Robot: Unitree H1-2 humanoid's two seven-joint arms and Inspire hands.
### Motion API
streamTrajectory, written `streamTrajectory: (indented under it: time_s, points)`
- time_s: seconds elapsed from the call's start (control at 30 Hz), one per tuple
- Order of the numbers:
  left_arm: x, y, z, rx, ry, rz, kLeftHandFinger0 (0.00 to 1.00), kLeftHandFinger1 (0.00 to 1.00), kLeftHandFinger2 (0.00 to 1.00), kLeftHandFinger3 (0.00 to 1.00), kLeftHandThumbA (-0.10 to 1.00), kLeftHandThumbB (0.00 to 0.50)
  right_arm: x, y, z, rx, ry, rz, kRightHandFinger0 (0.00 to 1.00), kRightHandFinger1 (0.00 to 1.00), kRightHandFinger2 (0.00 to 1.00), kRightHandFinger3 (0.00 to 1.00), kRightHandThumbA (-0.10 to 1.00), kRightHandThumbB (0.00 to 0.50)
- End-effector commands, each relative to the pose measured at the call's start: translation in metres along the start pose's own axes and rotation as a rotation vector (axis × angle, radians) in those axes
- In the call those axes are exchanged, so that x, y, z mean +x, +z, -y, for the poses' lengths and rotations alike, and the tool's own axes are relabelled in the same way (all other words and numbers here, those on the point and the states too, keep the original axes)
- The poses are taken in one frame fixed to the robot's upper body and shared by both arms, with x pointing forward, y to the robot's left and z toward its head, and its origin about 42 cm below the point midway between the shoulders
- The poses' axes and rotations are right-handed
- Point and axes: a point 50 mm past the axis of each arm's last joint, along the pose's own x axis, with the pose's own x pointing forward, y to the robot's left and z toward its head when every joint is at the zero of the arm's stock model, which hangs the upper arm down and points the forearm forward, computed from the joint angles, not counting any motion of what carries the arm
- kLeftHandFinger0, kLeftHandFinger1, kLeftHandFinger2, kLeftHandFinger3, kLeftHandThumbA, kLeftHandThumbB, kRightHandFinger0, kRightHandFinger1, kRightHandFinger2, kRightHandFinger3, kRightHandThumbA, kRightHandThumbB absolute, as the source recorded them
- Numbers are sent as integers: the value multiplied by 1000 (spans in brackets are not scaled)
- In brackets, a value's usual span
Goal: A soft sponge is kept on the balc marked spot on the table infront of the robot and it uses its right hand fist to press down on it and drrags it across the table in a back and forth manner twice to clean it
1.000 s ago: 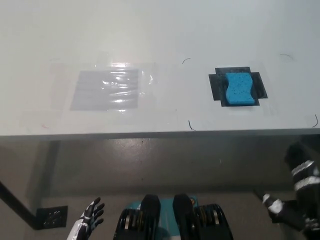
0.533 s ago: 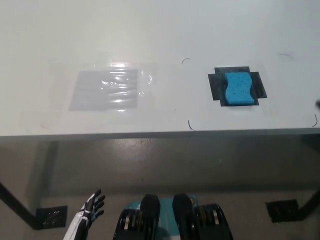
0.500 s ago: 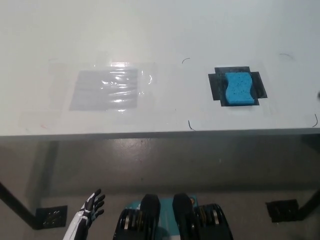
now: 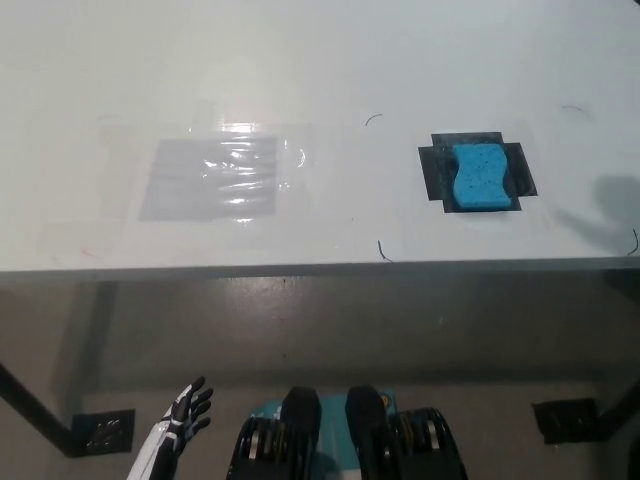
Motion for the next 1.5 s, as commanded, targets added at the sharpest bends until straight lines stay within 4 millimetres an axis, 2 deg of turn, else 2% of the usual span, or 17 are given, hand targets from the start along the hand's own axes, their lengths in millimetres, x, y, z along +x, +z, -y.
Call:
streamTrajectory:
  time_s: [0.0,0.1,0.13,0.3,0.43,0.53,0.6,0.63,0.73,0.8,0.9,1.03,1.1,1.13,1.17,1.27,1.47]
  points:
    - [2,7,-4,9,-15,60,1000,1000,1000,1000,1000,458,46,-21,-16,37,-15,-55,0,0,0,0,1000,231]
    - [0,5,-3,9,-11,58,1000,1000,1000,1000,1000,445,62,-48,-26,4,-29,-103,0,0,0,0,1000,197]
    - [-2,4,-2,6,-9,56,1000,1000,1000,1000,1000,437,66,-66,-31,-3,-39,-144,0,0,0,0,1000,176]
    - [-1,3,-3,5,-8,58,1000,1000,1000,1000,1000,447,71,-110,-40,-10,-75,-289,0,0,0,0,1000,171]
    - [-1,4,-3,1,-14,58,1000,1000,1000,1000,1000,449,58,-143,-41,11,-129,-401,0,0,0,0,1000,172]
    - [-1,4,-2,11,-12,59,1000,1000,1000,1000,1000,445,35,-171,-40,61,-172,-500,0,0,0,0,1000,186]
    - [-1,4,-3,11,-10,57,1000,1000,1000,1000,1000,460,19,-187,-38,56,-197,-561,0,0,0,0,1000,168]
    - [-1,3,-3,12,-9,55,1000,1000,1000,1000,1000,459,9,-196,-37,65,-220,-610,0,0,0,0,1000,188]
    - [-2,3,-4,13,-7,58,1000,1000,1000,1000,1000,454,-12,-211,-32,27,-234,-676,0,0,3,23,1000,153]
    - [-2,4,-5,13,-9,59,1000,1000,1000,1000,1000,462,-27,-220,-29,22,-252,-713,0,0,14,23,1000,156]
    - [-2,4,-5,9,-14,58,1000,1000,1000,1000,1000,469,-45,-230,-26,33,-256,-749,0,0,2,59,1000,257]
    - [-1,3,-4,3,-10,56,1000,1000,1000,1000,1000,469,-73,-243,-15,33,-281,-807,0,0,31,63,1000,270]
    - [-2,3,-4,6,-8,53,1000,1000,1000,1000,1000,479,-89,-249,-7,20,-312,-850,0,0,100,117,1000,250]
    - [-2,3,-3,8,-8,53,1000,1000,1000,1000,1000,481,-91,-250,-6,20,-319,-857,0,0,110,145,1000,190]
    - [-2,2,-3,8,-8,57,1000,1000,1000,1000,1000,476,-98,-253,0,18,-335,-880,0,0,192,254,1000,220]
    - [-1,2,-5,6,-4,56,1000,1000,1000,1000,1000,480,-110,-256,9,1,-361,-910,0,0,275,354,1000,218]
    - [-3,-1,-4,4,-4,57,1000,1000,1000,1000,1000,467,-139,-264,19,45,-400,-949,0,0,124,154,1000,210]
